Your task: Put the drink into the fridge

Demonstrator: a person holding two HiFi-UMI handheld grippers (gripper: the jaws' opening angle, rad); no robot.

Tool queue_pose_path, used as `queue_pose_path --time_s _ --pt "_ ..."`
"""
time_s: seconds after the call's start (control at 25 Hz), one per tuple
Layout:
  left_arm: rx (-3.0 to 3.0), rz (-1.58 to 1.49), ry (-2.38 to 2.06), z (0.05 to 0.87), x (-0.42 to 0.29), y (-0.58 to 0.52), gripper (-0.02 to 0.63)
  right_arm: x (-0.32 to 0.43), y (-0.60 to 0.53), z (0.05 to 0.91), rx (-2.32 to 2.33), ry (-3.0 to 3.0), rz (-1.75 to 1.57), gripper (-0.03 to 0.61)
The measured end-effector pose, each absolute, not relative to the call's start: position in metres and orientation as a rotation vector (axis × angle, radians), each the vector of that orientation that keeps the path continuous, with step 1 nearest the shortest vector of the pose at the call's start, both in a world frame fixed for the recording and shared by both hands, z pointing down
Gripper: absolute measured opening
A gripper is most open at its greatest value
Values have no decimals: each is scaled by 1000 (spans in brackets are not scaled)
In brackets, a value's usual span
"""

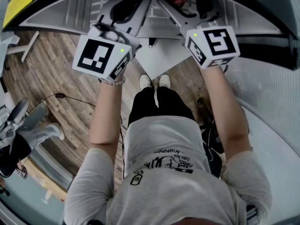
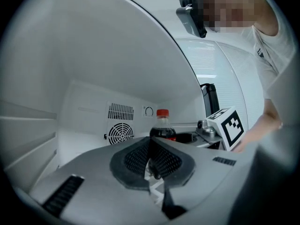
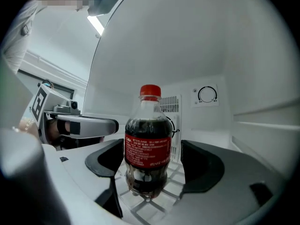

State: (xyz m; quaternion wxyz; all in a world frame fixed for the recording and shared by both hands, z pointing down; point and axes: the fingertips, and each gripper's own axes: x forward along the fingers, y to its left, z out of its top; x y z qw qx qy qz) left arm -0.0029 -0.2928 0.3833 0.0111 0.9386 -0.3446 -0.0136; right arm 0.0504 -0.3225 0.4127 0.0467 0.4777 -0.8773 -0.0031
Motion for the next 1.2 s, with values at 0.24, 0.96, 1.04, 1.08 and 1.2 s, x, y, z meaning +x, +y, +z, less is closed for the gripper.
queue_pose_path --time_s 0.24,0.96,1.04,1.08,1.2 --pt "2938 -63 -1044 376 -3 -273 2 58 -293 409 1478 -2678 -5 367" --pt "2892 -21 -893 367 -2 -201 2 56 -208 382 1254 -2795 175 143" --pt "2885 -22 -881 361 -1 -193 2 56 -199 378 1231 -2796 214 116" --pt "2882 -26 -878 358 -1 -189 2 56 -195 375 1224 -2796 217 102" --pt "2884 -60 -882 345 -1 -181 2 52 -186 362 1213 -2809 198 76"
